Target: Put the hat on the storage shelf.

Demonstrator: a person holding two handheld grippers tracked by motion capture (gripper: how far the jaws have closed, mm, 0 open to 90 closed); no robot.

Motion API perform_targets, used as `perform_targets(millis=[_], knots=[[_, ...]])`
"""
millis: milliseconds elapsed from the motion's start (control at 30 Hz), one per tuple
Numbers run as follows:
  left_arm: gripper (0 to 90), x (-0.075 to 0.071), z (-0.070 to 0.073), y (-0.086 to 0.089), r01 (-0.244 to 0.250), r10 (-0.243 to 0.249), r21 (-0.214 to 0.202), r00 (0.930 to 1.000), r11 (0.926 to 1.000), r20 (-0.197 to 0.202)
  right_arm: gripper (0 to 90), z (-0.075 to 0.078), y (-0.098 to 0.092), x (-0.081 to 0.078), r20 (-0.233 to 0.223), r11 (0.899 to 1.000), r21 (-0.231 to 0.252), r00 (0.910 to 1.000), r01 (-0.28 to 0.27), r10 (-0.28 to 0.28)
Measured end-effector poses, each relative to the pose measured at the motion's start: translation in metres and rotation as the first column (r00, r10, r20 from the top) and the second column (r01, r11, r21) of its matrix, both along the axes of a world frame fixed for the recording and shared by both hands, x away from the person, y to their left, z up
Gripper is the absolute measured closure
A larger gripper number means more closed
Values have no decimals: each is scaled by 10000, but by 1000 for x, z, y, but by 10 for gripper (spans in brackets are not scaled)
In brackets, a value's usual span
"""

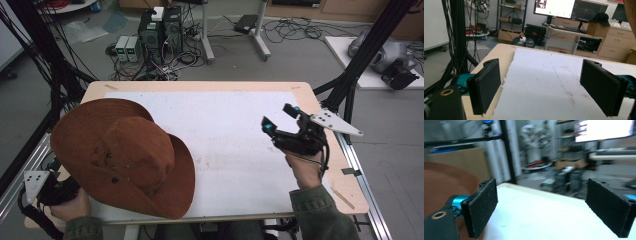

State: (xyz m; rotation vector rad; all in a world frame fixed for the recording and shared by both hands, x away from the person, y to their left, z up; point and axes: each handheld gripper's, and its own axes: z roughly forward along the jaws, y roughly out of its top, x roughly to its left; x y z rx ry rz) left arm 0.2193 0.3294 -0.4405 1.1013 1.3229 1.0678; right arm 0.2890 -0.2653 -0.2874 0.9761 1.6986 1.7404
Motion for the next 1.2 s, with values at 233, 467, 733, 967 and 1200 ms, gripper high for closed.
perform_targets(millis=[233, 467, 733, 967, 1200], knots=[[171, 2, 0, -1, 42, -42, 44, 10000, 10000, -4, 103, -18, -49, -4, 184, 9792, 229, 9792, 2016, -2020], [171, 2, 0, -2, -12, 12, 68, 10000, 10000, -6, 104, -51, -69, 0, 222, 9335, -369, 9342, 3566, -3560], [171, 3, 0, -2, 8, -8, 83, 10000, 10000, 7, 104, -88, -70, -3, 338, 8727, -705, 8756, 4831, -4819], [171, 3, 0, -2, 11, -11, 81, 10000, 10000, 42, 104, -121, -65, -3, 163, 8482, -1213, 8554, 5156, -5177], [171, 4, 0, -1, 17, -17, 40, 10000, 10000, 24, 104, -134, -60, -2, 26, 8445, -1180, 8506, 5225, -5259]])
